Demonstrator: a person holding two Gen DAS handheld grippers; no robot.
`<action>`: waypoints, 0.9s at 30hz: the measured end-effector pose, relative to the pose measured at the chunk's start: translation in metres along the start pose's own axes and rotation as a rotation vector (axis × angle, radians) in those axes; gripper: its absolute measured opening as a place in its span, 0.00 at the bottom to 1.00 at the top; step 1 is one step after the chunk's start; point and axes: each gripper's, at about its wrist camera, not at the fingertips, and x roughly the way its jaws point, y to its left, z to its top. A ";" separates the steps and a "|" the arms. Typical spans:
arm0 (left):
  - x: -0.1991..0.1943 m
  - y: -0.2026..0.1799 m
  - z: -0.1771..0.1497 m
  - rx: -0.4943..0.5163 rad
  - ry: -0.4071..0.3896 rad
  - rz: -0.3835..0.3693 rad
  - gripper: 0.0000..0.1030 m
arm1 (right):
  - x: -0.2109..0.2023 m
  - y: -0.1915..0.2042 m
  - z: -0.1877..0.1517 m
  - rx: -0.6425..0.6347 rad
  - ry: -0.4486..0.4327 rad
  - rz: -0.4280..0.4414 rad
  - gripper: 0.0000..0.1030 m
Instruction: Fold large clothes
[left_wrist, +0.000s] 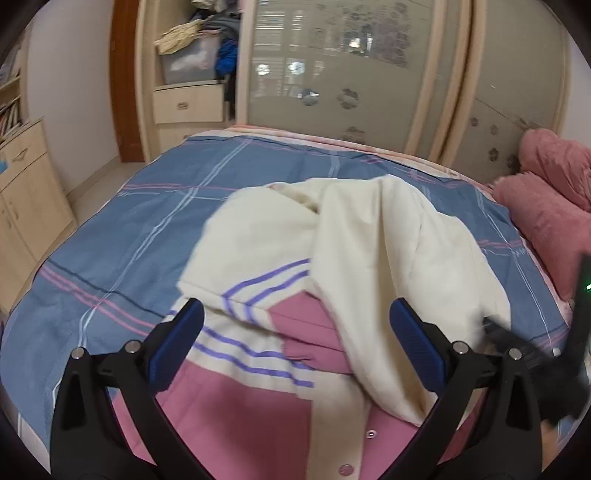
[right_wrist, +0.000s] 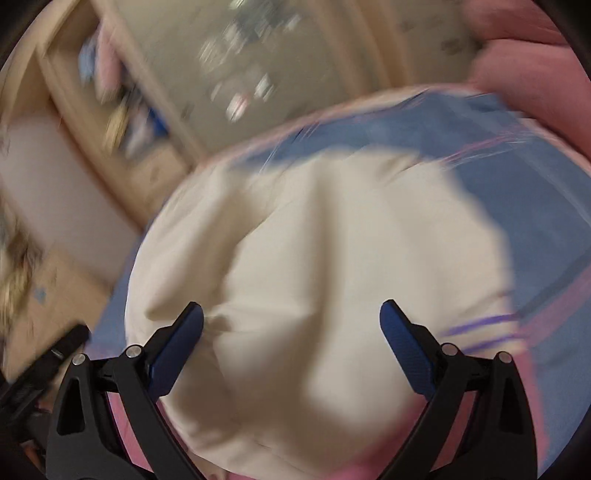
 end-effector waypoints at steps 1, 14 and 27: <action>-0.001 0.005 0.000 -0.013 0.003 0.000 0.98 | 0.014 0.016 -0.007 -0.055 0.034 -0.028 0.84; 0.030 -0.007 0.004 -0.072 0.101 -0.123 0.98 | -0.037 -0.005 -0.062 0.089 -0.095 0.137 0.85; 0.106 -0.078 -0.044 0.035 0.365 -0.169 0.72 | -0.032 -0.049 -0.088 0.190 -0.057 0.018 0.77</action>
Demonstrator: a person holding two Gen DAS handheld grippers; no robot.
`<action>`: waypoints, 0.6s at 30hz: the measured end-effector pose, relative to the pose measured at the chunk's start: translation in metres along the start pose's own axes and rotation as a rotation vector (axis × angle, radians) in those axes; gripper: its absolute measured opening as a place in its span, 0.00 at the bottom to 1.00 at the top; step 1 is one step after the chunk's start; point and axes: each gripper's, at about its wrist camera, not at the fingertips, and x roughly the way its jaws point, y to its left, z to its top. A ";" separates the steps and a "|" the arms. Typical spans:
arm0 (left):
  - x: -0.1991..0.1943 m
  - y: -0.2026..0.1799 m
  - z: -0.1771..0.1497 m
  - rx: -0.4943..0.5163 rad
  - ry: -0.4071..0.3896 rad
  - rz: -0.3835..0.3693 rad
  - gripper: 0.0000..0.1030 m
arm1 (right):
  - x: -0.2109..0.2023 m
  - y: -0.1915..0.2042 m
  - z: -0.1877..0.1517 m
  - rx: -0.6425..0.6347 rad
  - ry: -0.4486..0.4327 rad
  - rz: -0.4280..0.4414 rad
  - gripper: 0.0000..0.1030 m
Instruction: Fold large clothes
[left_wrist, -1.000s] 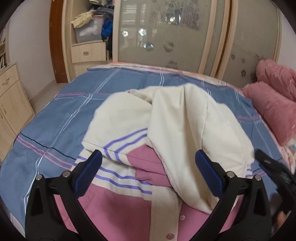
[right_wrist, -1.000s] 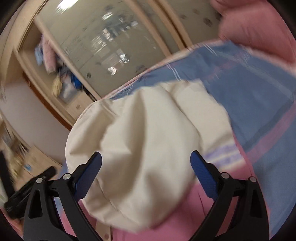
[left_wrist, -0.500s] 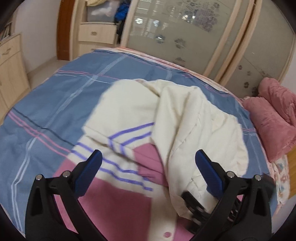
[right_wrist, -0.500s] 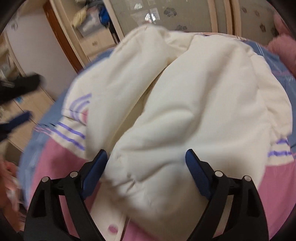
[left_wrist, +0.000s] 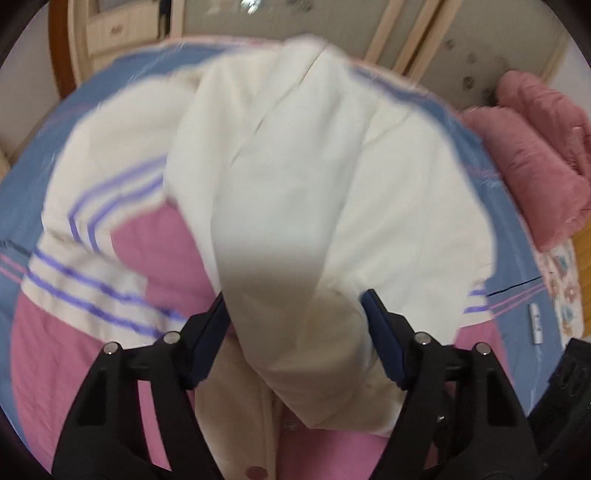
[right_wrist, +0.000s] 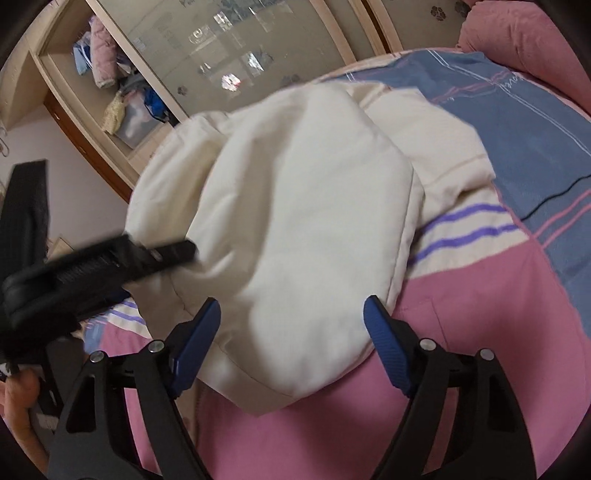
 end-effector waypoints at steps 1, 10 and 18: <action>0.005 0.003 -0.002 -0.006 0.010 0.003 0.72 | 0.008 0.000 -0.002 -0.011 0.022 -0.025 0.76; 0.024 0.005 -0.005 -0.032 0.045 0.027 0.78 | 0.005 -0.002 0.009 -0.007 0.011 -0.023 0.75; 0.016 0.001 -0.019 0.061 -0.012 0.140 0.96 | 0.008 0.007 0.043 -0.053 -0.045 -0.142 0.75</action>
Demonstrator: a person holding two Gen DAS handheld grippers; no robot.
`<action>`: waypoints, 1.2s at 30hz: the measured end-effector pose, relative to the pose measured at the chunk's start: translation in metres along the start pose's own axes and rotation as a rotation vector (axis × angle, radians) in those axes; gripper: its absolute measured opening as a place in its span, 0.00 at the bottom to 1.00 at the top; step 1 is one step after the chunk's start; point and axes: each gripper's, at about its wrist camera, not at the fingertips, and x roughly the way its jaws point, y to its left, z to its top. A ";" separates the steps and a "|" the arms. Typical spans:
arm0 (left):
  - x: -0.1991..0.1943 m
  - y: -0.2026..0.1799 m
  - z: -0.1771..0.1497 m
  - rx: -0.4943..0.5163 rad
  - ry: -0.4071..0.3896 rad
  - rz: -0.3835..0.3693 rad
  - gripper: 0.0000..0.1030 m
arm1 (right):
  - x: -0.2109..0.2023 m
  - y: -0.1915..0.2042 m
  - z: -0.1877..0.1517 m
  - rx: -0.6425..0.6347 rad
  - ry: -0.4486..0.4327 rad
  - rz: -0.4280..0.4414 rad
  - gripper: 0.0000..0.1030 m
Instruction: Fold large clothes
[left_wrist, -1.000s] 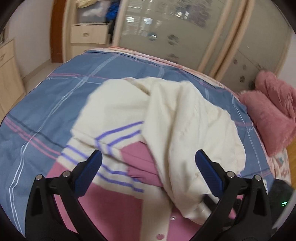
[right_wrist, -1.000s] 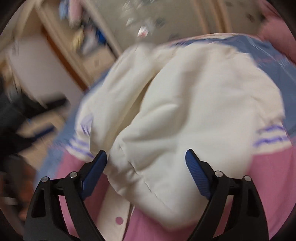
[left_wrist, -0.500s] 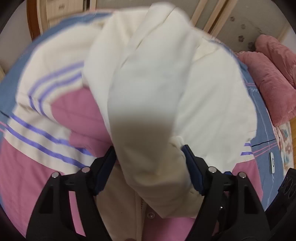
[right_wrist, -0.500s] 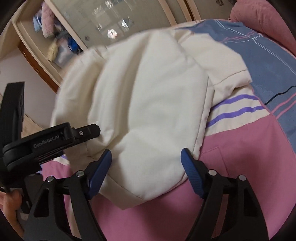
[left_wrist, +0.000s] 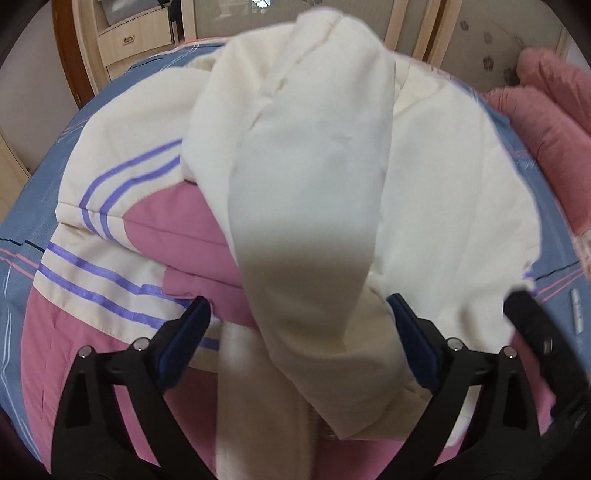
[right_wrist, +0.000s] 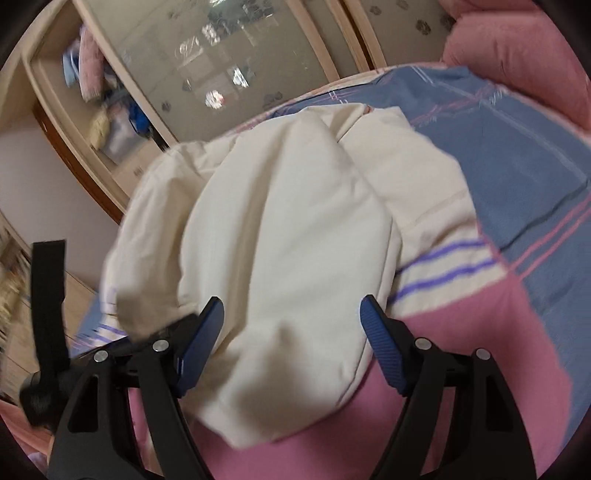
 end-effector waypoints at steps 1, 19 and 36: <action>0.005 0.002 -0.002 -0.012 0.013 0.002 0.97 | 0.008 0.002 -0.001 -0.017 0.022 -0.022 0.75; -0.051 0.000 -0.031 0.025 -0.203 -0.038 0.98 | -0.010 -0.048 -0.019 0.137 -0.056 -0.055 0.78; -0.081 0.047 -0.061 -0.077 -0.203 -0.117 0.98 | -0.016 -0.030 -0.047 0.058 -0.035 -0.104 0.99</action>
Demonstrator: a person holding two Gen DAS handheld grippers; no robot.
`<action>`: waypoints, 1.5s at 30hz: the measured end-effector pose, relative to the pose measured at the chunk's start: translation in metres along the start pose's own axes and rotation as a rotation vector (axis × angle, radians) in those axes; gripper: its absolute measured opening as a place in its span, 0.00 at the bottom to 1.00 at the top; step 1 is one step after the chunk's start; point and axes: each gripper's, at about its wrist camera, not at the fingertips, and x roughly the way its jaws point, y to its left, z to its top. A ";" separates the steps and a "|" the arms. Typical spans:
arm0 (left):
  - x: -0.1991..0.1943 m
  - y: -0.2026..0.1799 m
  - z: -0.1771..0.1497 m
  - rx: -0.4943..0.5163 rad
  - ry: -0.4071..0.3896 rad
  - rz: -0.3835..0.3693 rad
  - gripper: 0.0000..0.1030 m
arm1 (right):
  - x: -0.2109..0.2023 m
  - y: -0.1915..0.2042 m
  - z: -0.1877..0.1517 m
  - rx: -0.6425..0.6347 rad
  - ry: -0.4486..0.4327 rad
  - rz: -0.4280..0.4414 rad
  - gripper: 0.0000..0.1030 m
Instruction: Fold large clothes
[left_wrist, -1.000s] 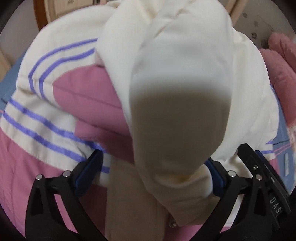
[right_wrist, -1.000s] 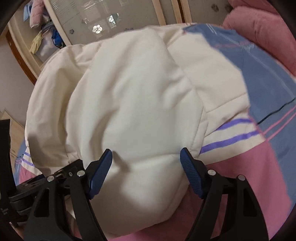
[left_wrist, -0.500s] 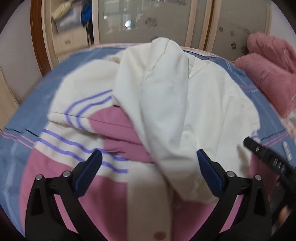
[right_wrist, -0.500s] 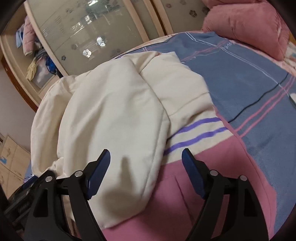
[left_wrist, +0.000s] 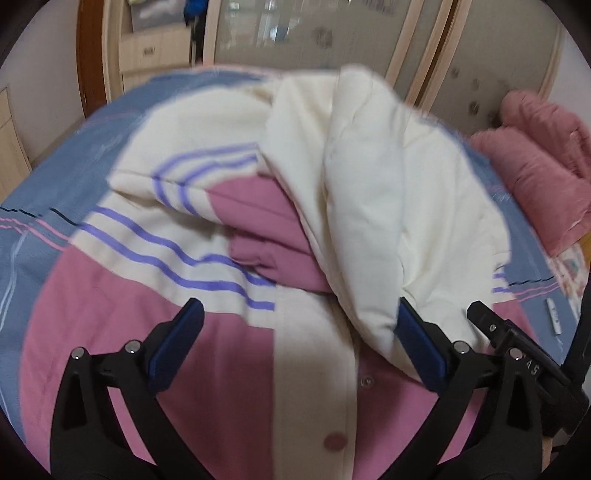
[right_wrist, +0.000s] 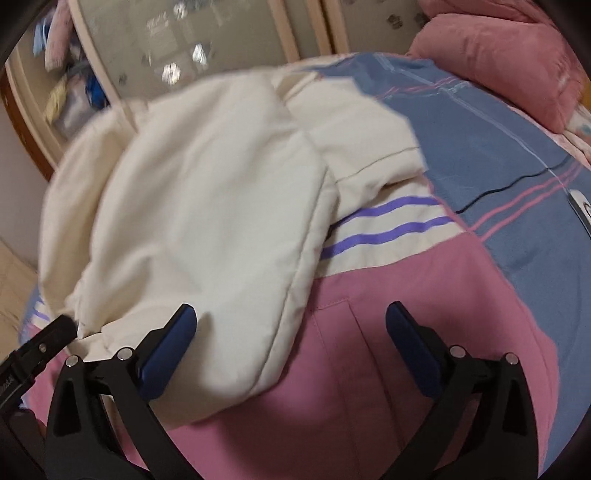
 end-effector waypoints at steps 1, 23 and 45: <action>-0.007 0.005 0.000 -0.004 -0.011 -0.007 0.98 | -0.006 0.006 -0.002 -0.008 -0.013 0.020 0.99; -0.036 0.092 -0.034 -0.075 0.119 0.119 0.98 | -0.005 0.066 -0.076 -0.127 0.424 0.553 0.56; -0.088 0.108 -0.069 0.213 0.069 0.388 0.98 | -0.102 -0.074 -0.059 -0.222 0.108 0.083 0.83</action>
